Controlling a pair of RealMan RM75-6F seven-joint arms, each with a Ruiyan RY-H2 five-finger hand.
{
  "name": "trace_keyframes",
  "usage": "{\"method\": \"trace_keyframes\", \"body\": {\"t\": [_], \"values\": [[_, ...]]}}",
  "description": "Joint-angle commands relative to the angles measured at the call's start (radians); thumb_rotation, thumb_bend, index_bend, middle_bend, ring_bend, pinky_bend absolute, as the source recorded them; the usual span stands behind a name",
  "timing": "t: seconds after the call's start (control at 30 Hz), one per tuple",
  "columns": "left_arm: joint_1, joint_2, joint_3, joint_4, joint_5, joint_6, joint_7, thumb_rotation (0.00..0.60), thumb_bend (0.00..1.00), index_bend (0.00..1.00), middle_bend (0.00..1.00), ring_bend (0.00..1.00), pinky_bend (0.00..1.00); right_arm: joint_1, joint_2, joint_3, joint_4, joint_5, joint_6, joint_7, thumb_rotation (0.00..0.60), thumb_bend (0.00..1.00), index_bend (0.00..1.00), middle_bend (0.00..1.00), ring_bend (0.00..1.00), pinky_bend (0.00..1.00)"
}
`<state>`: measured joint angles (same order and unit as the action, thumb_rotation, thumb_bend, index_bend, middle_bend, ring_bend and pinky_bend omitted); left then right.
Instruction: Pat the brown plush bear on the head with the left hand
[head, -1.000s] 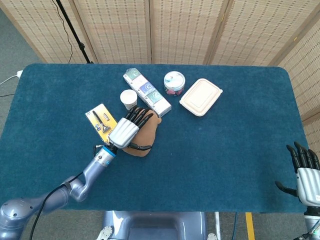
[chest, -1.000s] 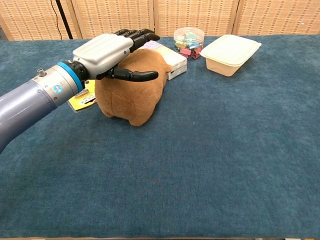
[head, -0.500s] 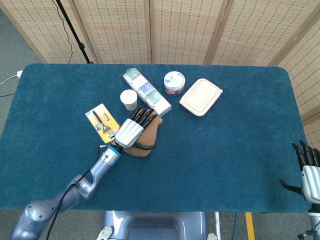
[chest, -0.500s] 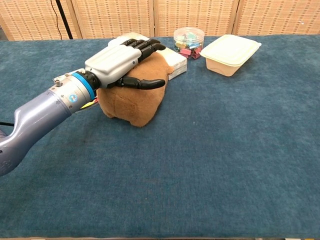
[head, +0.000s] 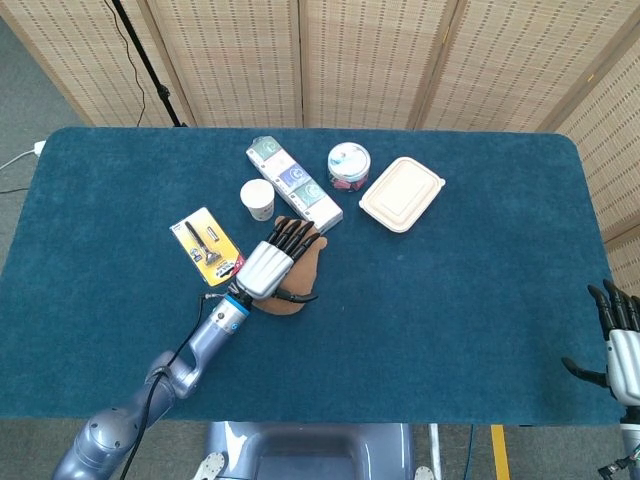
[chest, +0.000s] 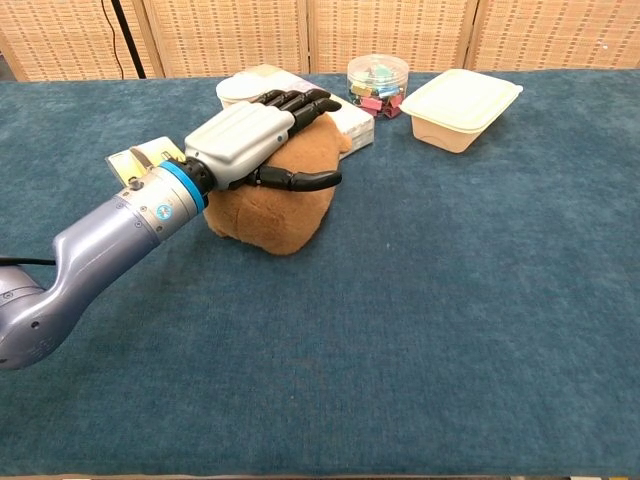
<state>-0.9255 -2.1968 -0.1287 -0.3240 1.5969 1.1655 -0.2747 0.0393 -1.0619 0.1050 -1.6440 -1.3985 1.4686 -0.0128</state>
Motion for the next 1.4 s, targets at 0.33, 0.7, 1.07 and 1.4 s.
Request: {"method": "trace_keyframes", "body": {"t": [0.33, 0.7, 1.07, 1.4], "values": [[-0.011, 0.034, -0.011, -0.050, -0.020, 0.114, -0.029, 0.000, 0.00, 0.00, 0.00, 0.00, 0.00, -0.003, 0.002, -0.004, -0.010, -0.009, 0.008, 0.004, 0.600, 0.00, 0.00, 0.00, 0.00, 0.00], [0.042, 0.313, -0.025, -0.495, -0.041, 0.176, 0.119, 0.000, 0.00, 0.00, 0.00, 0.00, 0.00, -0.006, 0.003, -0.012, -0.030, -0.027, 0.018, 0.001, 0.600, 0.00, 0.00, 0.00, 0.00, 0.00], [0.225, 0.743, 0.042, -1.042, -0.125, 0.151, 0.332, 0.001, 0.00, 0.00, 0.00, 0.00, 0.00, -0.008, 0.003, -0.017, -0.044, -0.041, 0.026, -0.010, 0.600, 0.00, 0.00, 0.00, 0.00, 0.00], [0.521, 0.980, 0.194, -1.127, -0.121, 0.332, 0.205, 0.010, 0.00, 0.00, 0.00, 0.00, 0.00, -0.007, 0.017, -0.040, -0.054, -0.097, 0.030, 0.004, 0.600, 0.00, 0.00, 0.00, 0.00, 0.00]]}}
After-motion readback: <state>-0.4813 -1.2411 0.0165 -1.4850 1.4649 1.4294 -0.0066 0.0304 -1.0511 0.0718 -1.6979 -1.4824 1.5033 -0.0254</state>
